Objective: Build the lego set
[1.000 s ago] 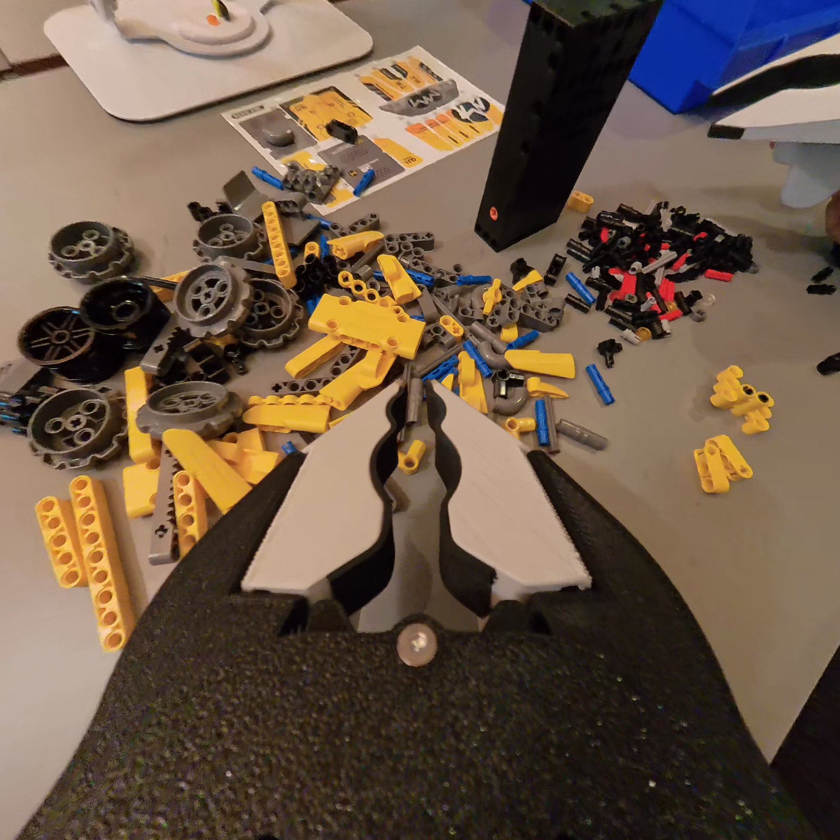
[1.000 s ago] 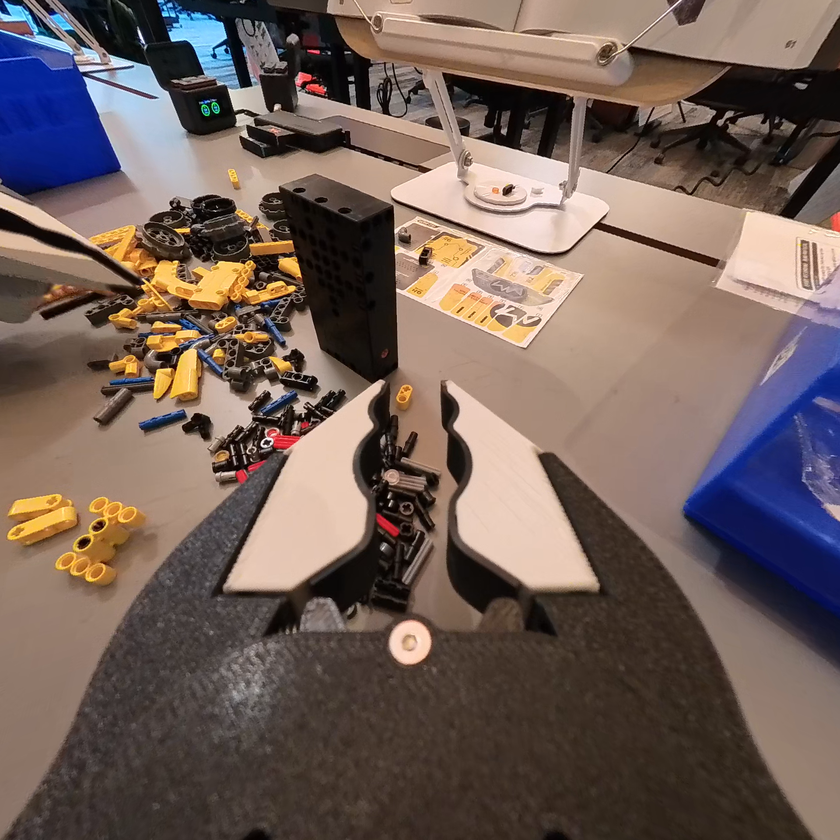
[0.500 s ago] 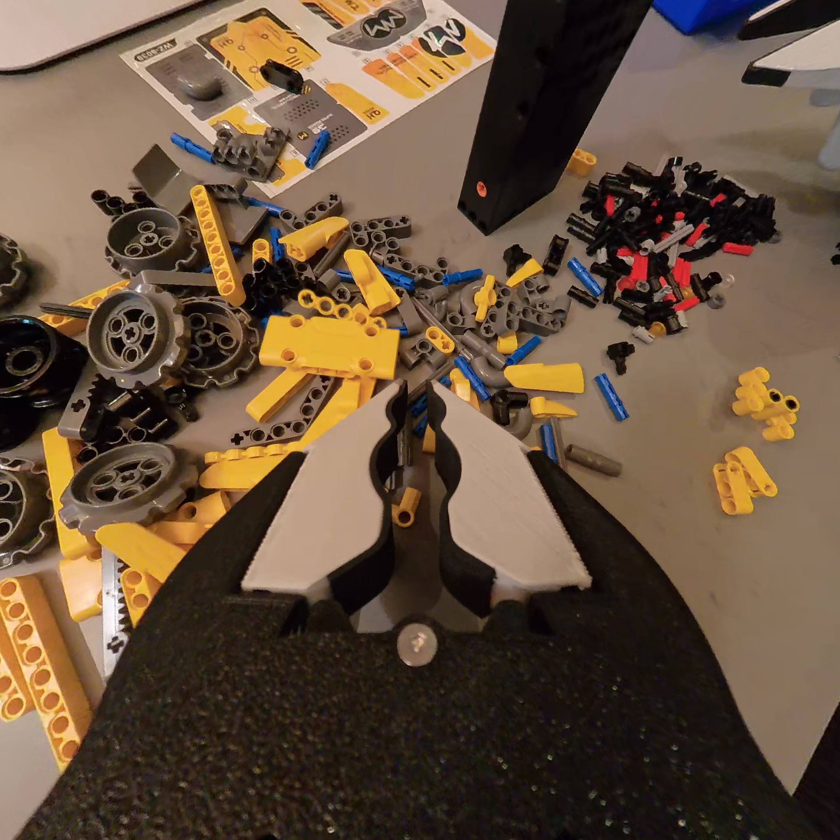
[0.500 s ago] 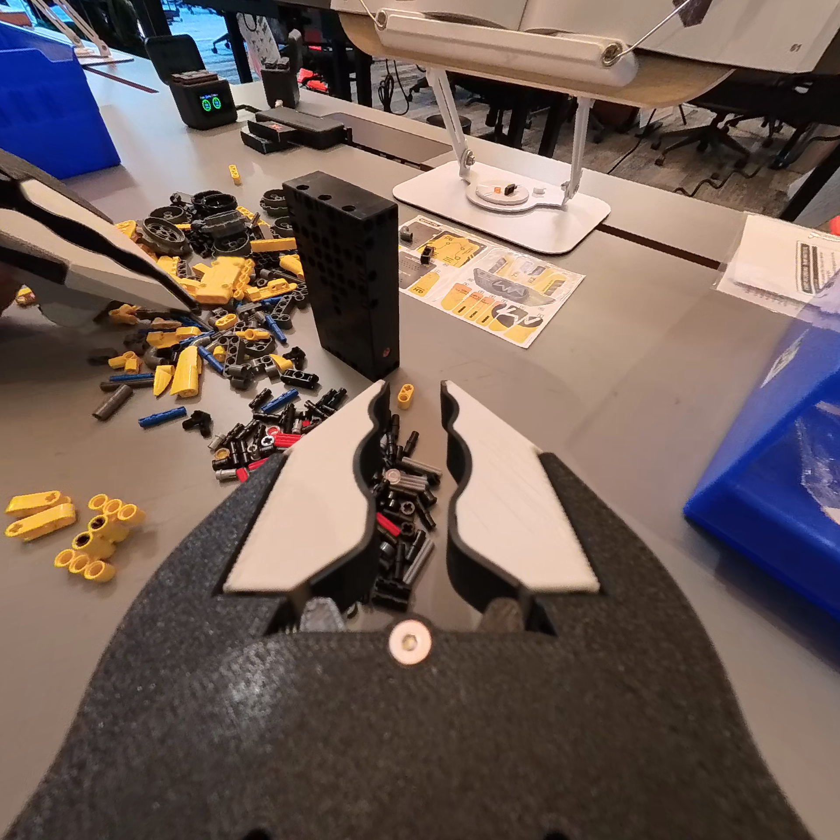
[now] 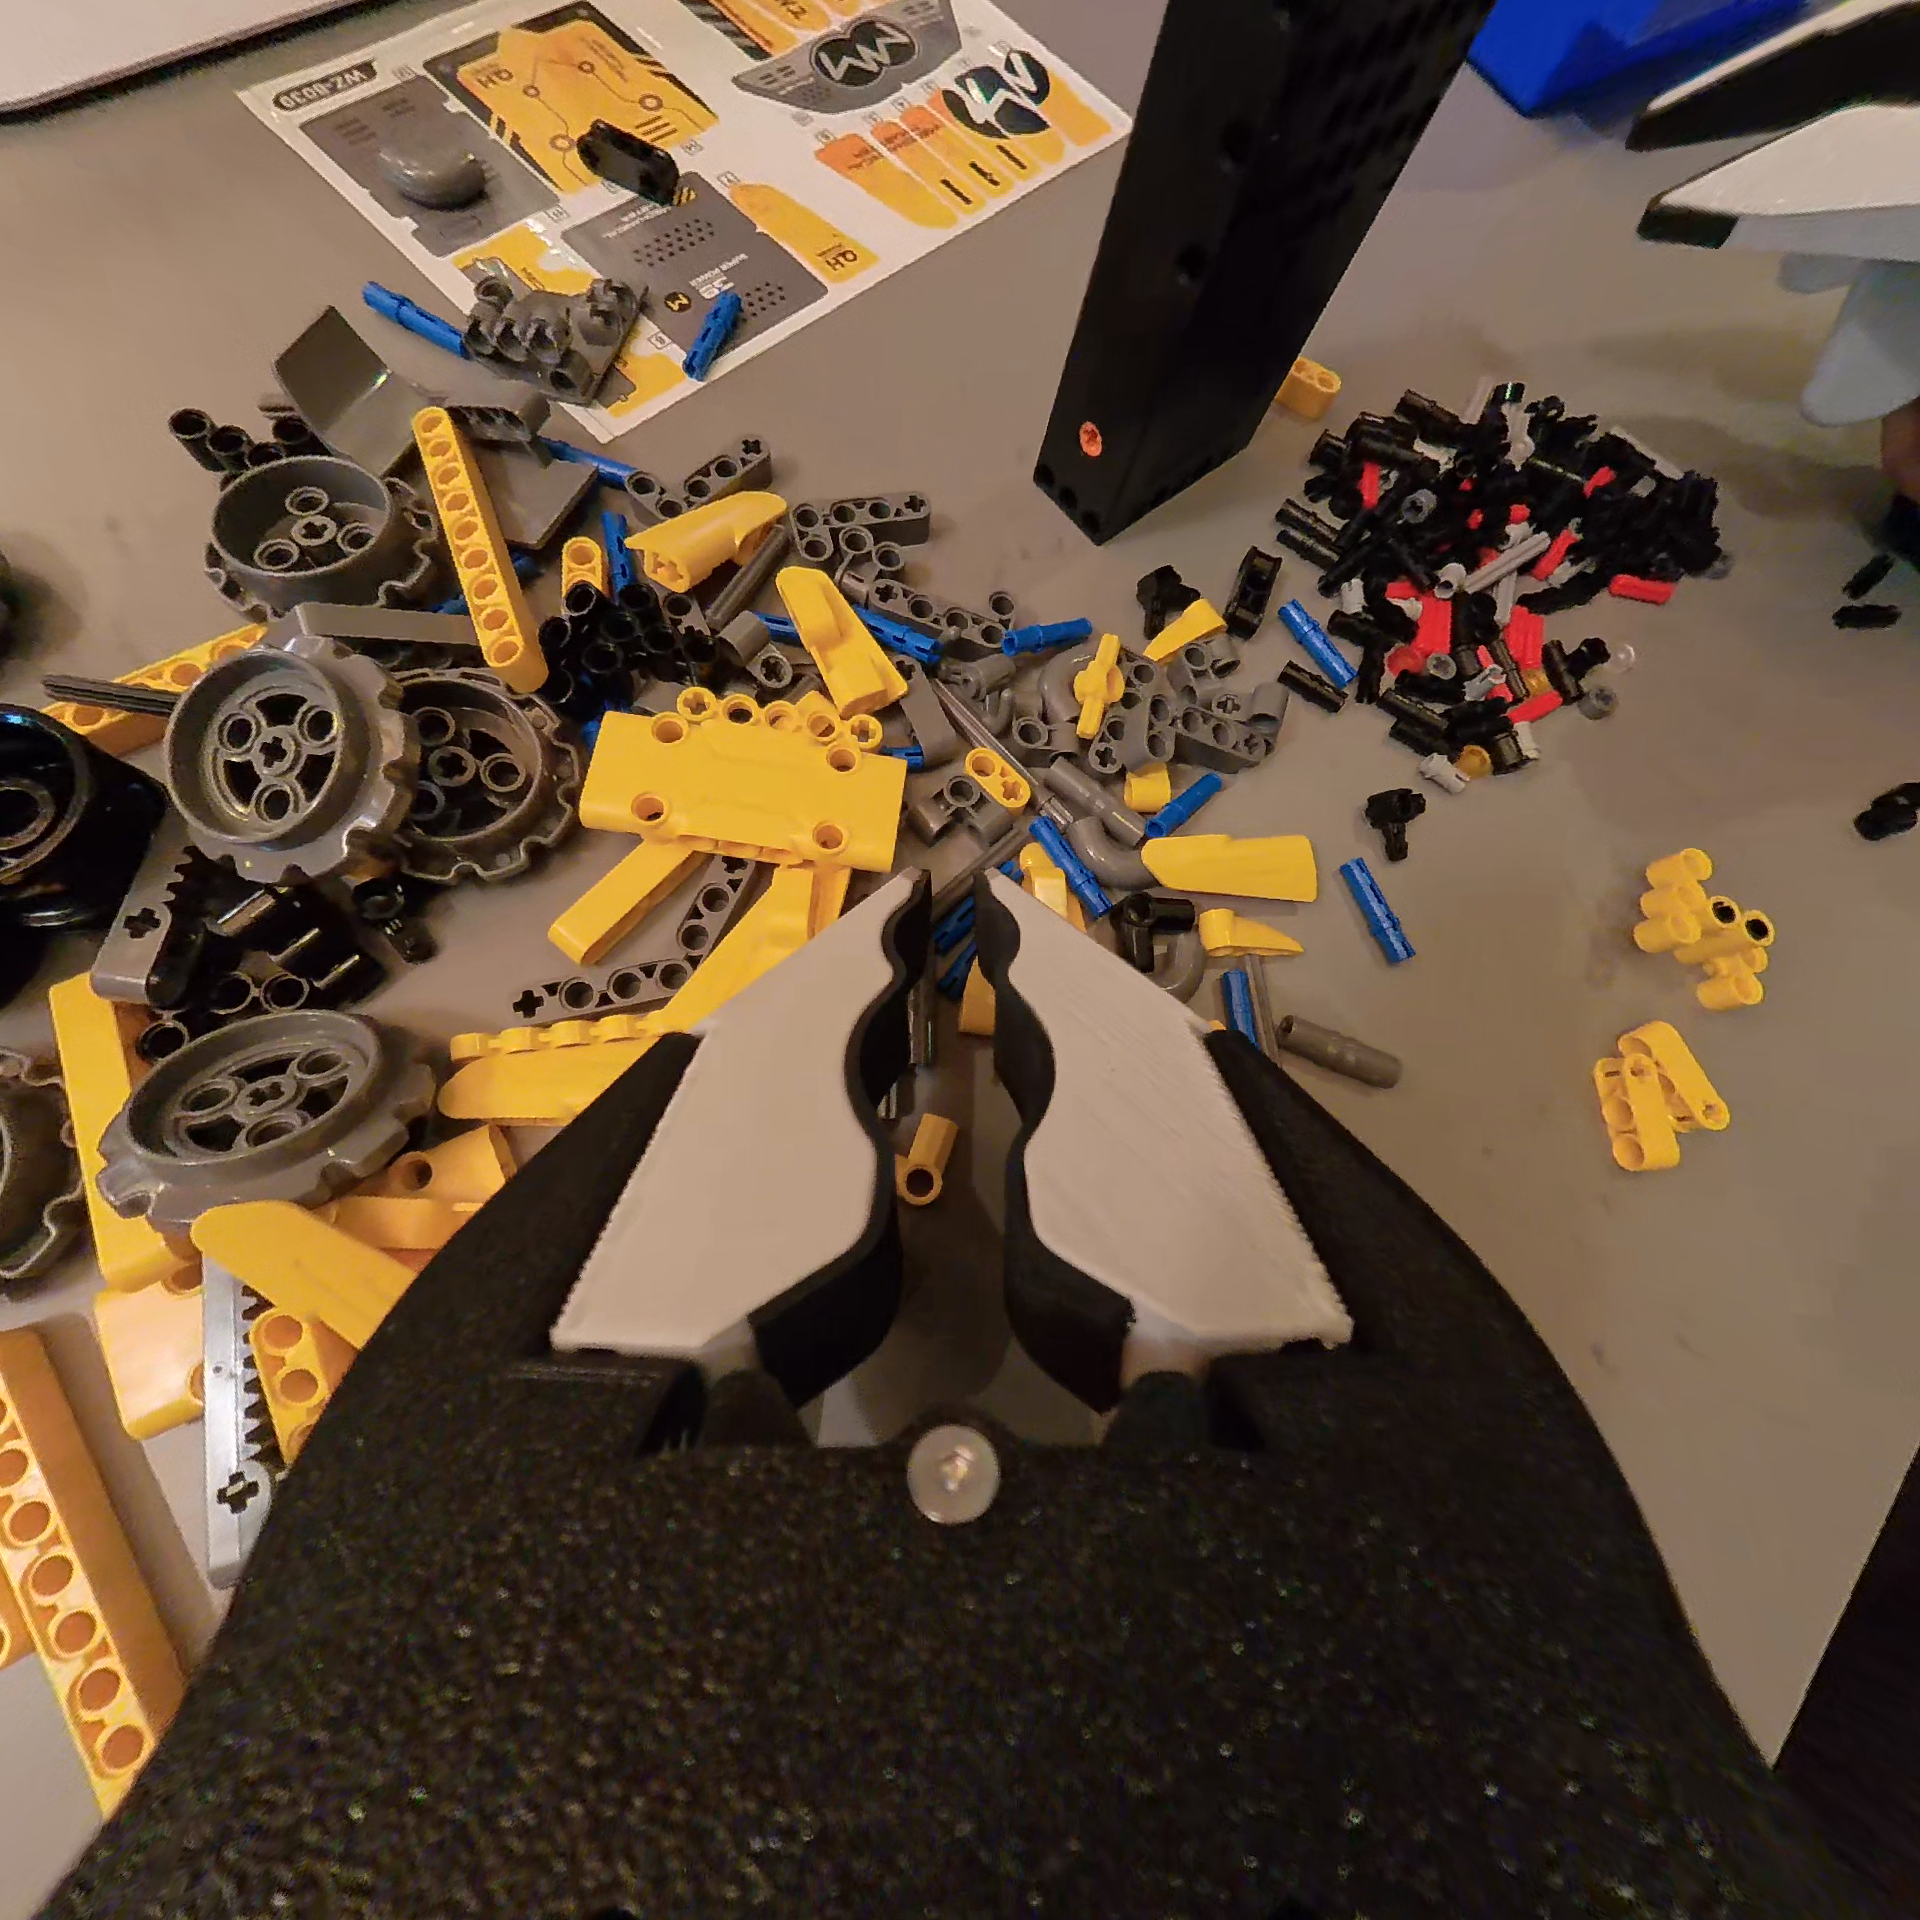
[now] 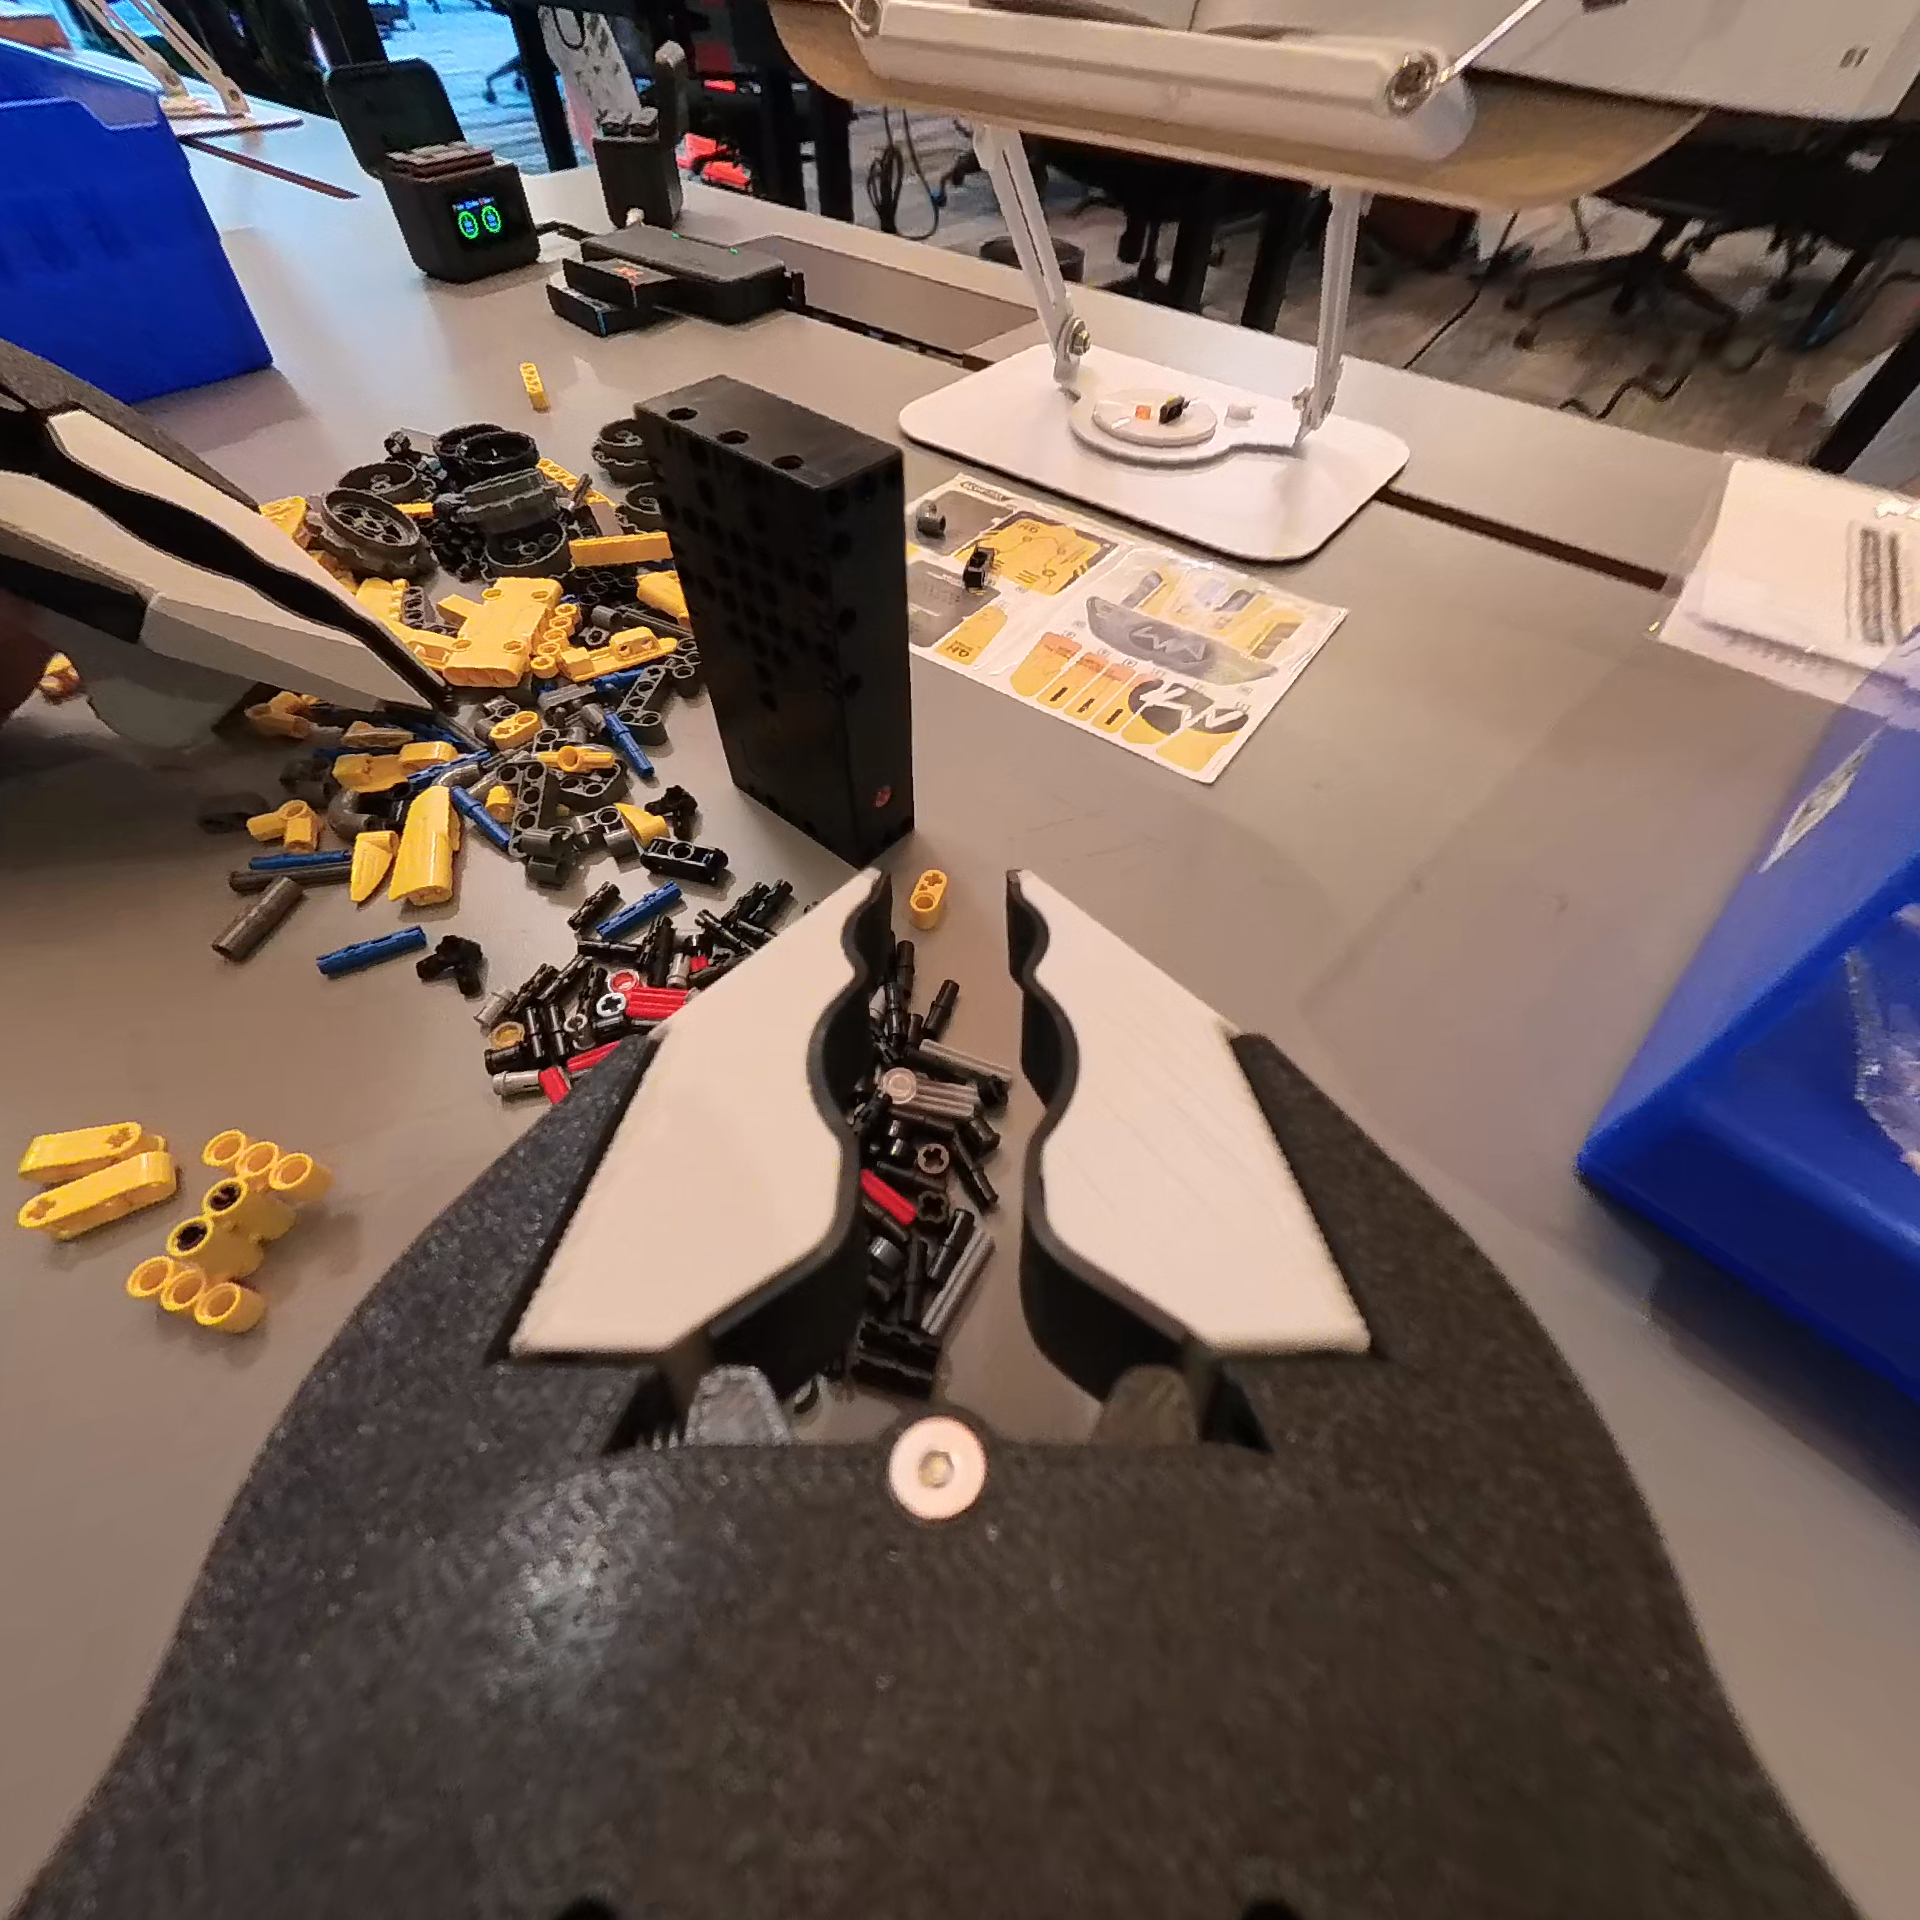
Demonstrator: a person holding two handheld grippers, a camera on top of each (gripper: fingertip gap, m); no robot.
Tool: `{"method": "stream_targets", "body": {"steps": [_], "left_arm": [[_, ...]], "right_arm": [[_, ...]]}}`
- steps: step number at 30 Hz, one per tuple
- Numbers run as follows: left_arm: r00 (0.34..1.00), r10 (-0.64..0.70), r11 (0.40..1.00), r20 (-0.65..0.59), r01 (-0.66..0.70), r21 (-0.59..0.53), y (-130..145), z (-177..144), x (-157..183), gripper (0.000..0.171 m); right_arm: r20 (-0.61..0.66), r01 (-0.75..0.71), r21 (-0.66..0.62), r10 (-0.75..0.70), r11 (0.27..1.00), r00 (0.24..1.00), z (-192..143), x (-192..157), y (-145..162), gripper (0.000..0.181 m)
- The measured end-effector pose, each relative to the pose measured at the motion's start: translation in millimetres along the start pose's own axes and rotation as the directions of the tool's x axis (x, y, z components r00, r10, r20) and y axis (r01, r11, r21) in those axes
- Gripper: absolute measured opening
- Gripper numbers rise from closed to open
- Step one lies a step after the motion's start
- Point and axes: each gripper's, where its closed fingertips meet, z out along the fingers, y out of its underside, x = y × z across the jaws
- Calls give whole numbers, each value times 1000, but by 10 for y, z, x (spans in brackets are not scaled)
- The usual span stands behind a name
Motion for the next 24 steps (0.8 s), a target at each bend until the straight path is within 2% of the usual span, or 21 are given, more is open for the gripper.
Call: {"method": "stream_targets", "body": {"steps": [6,14,24], "left_arm": [[999,-33,999,-32,33,9,-11,-9,2,7],[1000,15,1000,12,-15,-3,3,6,3,7],[998,-47,999,-52,47,12,-17,-14,10,7]], "right_arm": [[15,-23,-41,24,999,1000,44,4,52,21],[9,-27,-55,27,998,1000,75,35,65,21],[14,-40,-73,41,997,999,94,41,90,20]]}}
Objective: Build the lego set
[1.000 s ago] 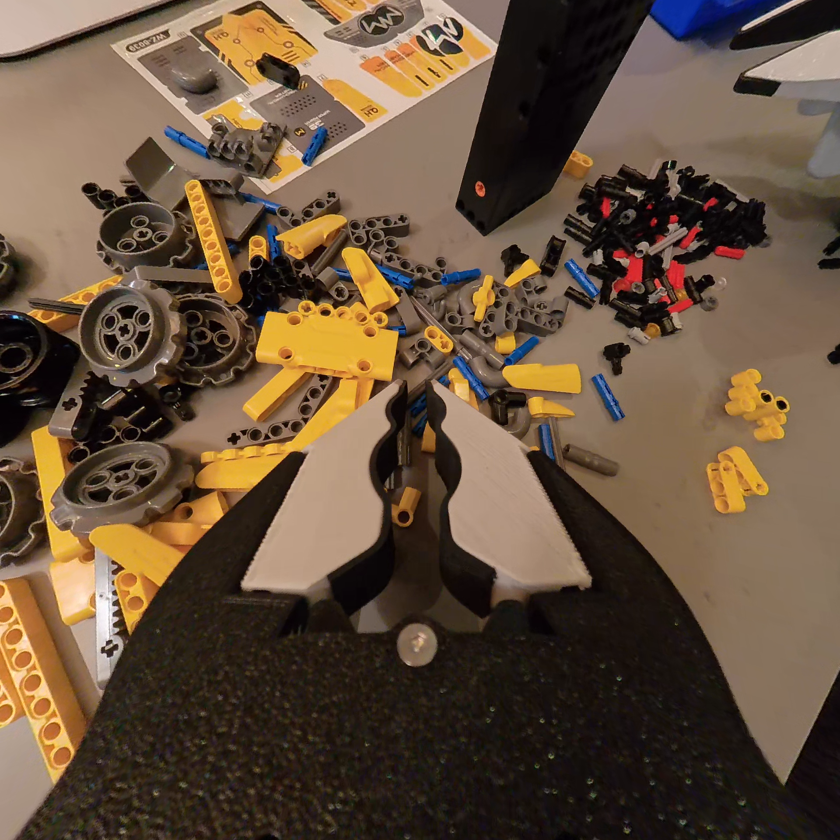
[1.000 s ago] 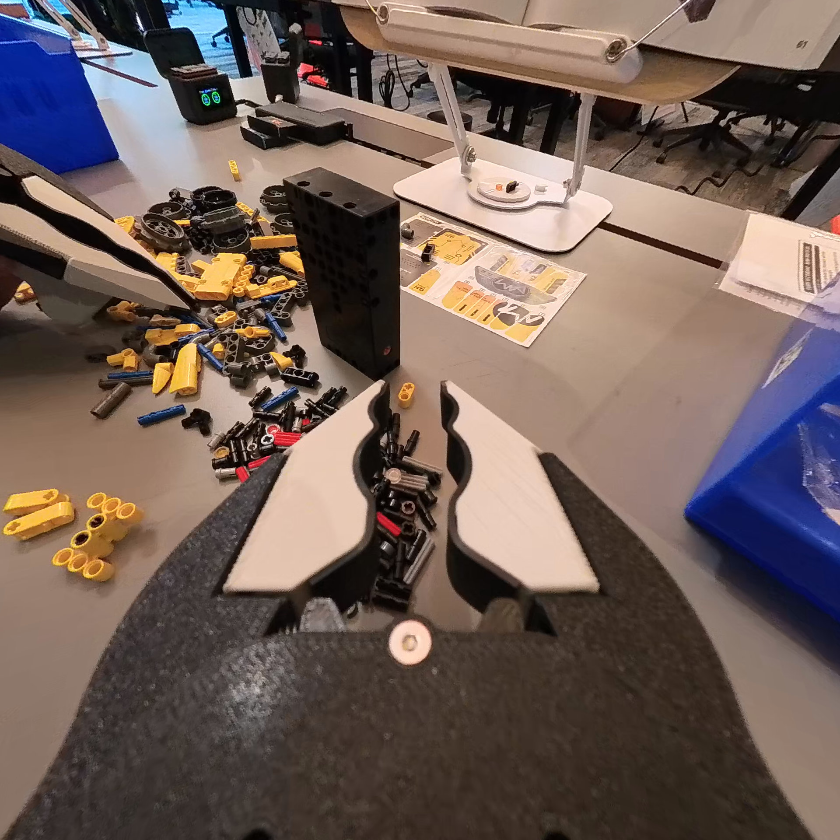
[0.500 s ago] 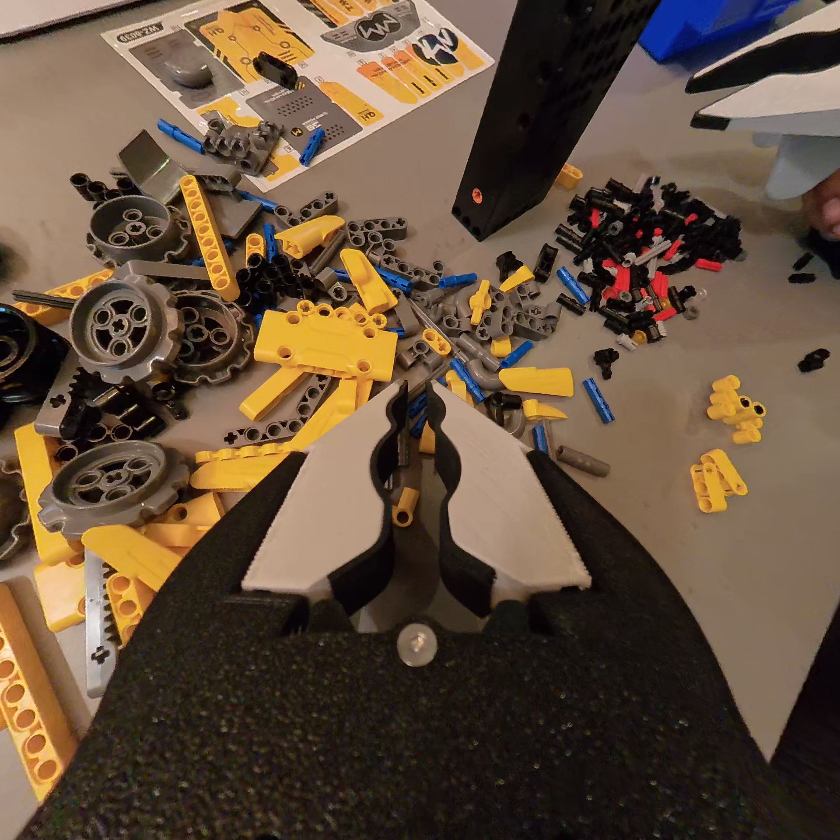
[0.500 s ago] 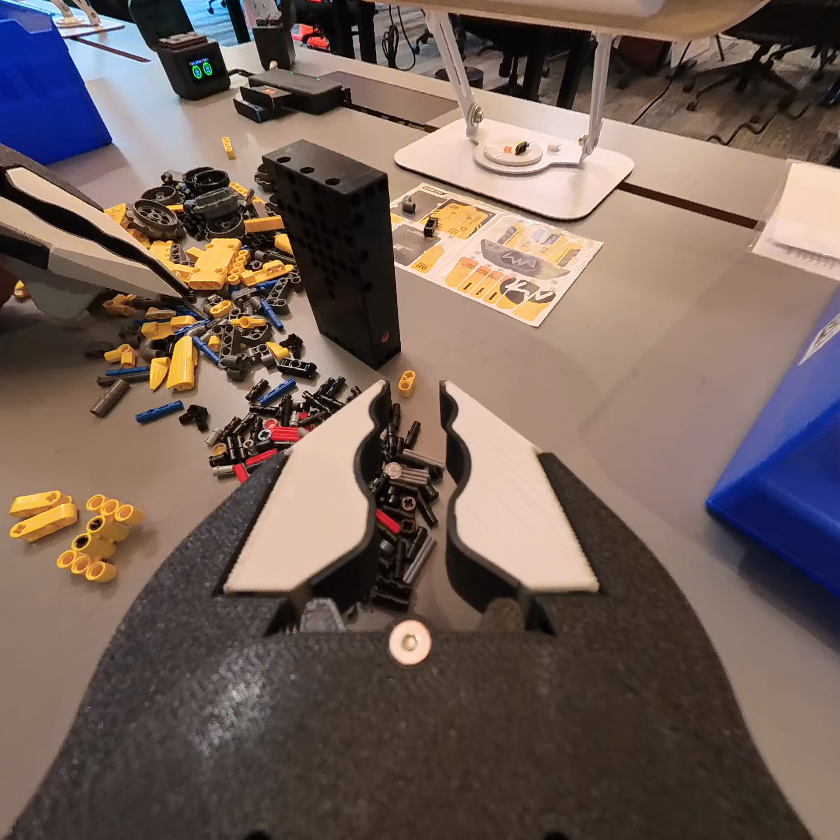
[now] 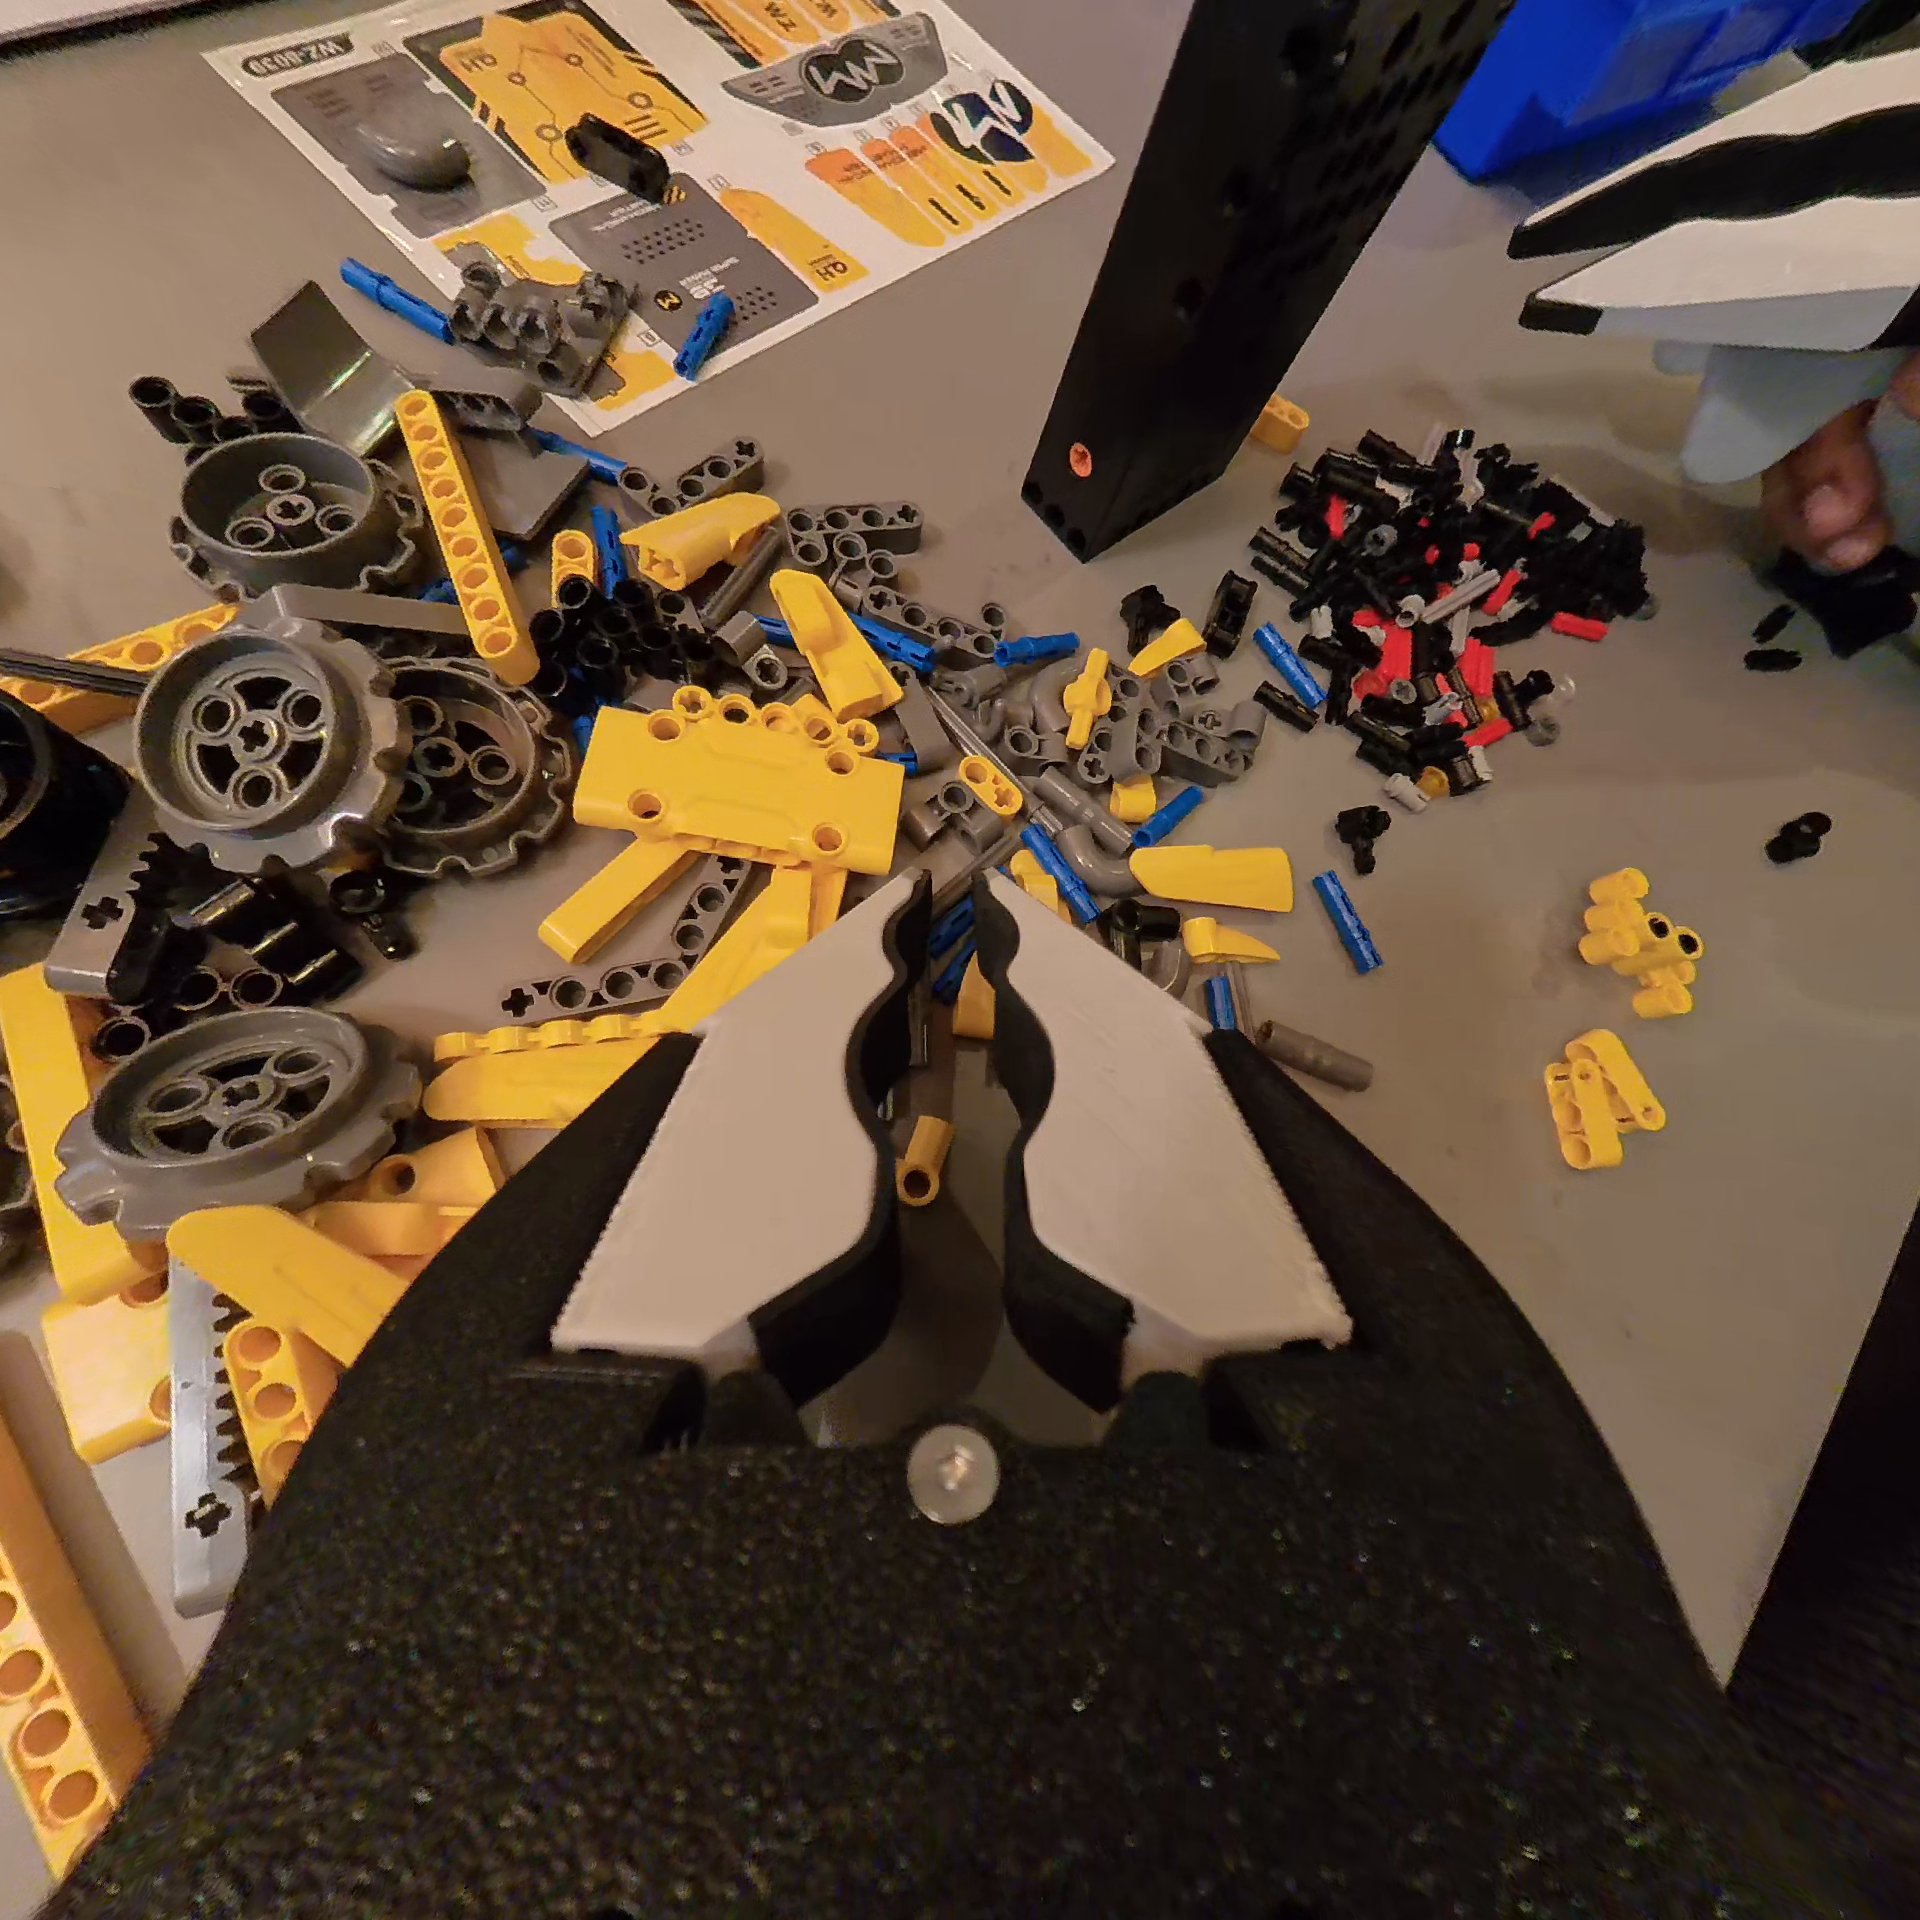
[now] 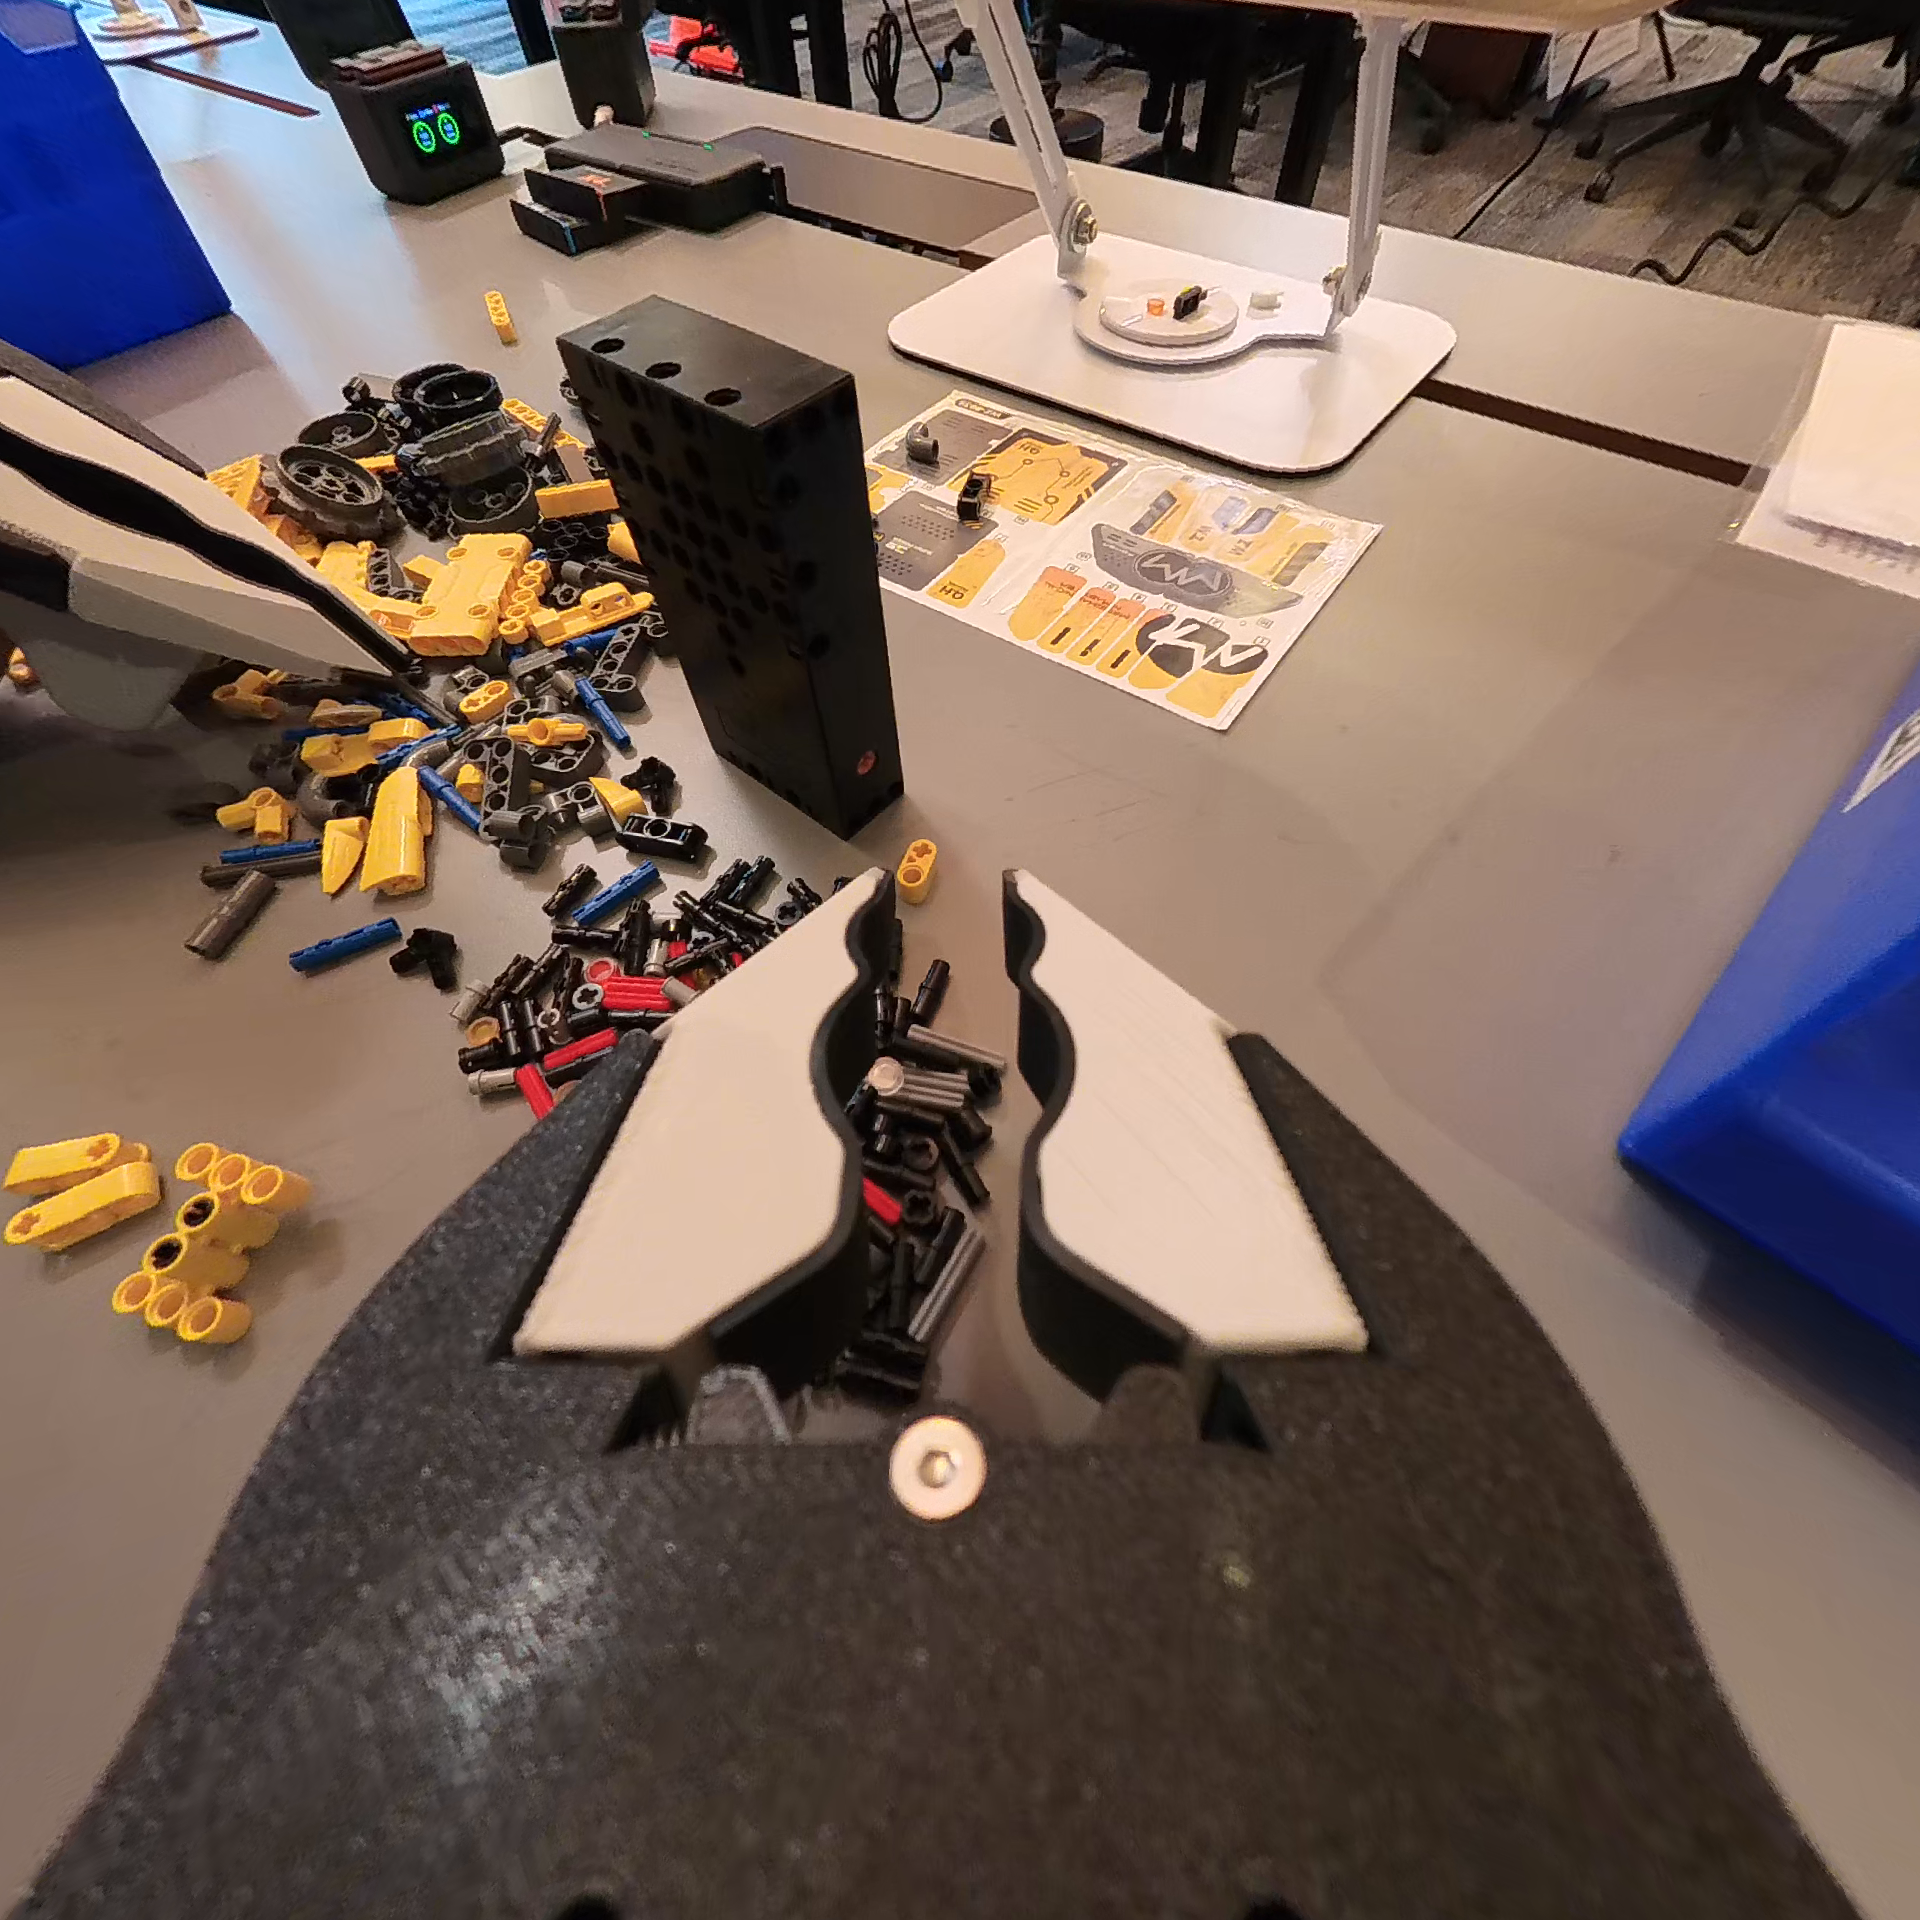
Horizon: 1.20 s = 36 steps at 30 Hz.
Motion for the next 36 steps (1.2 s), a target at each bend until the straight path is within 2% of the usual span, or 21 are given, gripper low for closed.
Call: {"method": "stream_targets", "body": {"steps": [36], "left_arm": [[1000,-1,1000,-22,2,23,-25,-27,22,7]], "right_arm": [[6,-22,5,21,1000,1000,-2,20,-8,20]]}}
